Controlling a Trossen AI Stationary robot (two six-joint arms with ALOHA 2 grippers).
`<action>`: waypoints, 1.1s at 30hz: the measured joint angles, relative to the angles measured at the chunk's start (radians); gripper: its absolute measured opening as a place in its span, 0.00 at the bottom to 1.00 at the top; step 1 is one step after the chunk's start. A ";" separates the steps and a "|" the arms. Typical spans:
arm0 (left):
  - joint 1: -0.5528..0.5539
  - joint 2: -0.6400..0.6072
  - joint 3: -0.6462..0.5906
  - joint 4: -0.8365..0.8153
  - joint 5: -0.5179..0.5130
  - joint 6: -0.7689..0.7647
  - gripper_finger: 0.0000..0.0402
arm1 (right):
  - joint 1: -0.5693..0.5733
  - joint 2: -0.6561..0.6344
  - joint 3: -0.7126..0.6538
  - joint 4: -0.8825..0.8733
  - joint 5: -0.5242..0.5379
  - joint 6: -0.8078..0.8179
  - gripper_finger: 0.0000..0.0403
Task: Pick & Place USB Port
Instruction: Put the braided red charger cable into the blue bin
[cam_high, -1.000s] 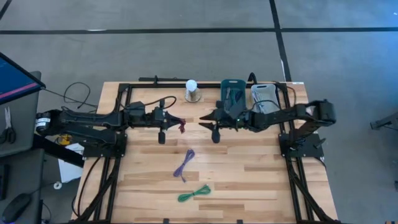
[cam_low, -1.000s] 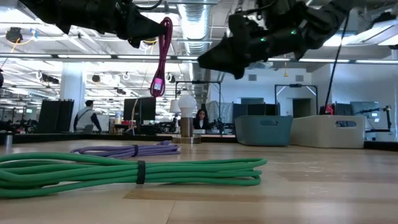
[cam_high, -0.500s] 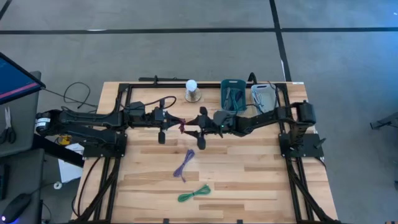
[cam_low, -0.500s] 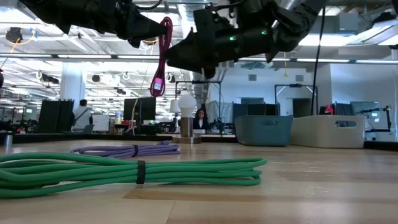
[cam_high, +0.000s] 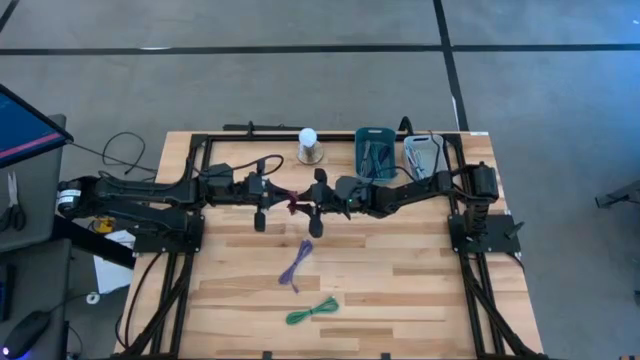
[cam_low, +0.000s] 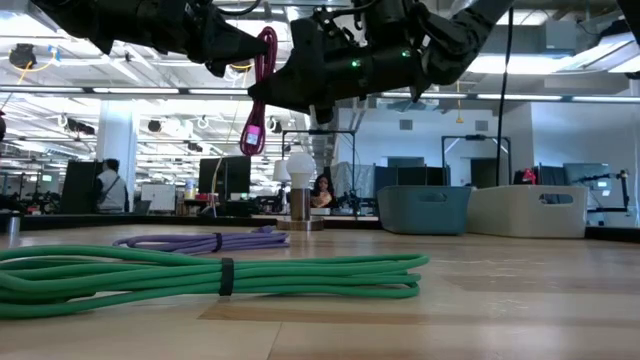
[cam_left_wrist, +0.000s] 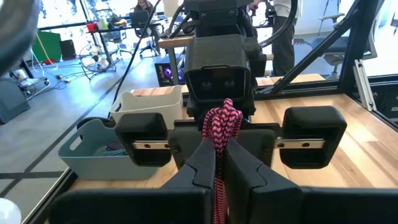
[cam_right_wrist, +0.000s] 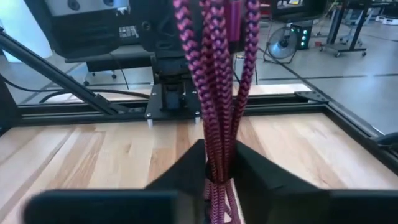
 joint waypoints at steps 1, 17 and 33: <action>0.000 0.000 0.000 -0.001 0.000 0.000 0.02 | 0.000 0.000 0.000 0.000 0.002 0.000 0.10; 0.000 0.000 0.000 0.004 -0.007 -0.004 0.20 | -0.014 0.000 0.000 -0.001 -0.002 -0.026 0.05; 0.001 -0.210 0.000 -0.244 -0.045 0.002 0.31 | -0.048 -0.114 -0.058 -0.122 0.086 -0.108 0.05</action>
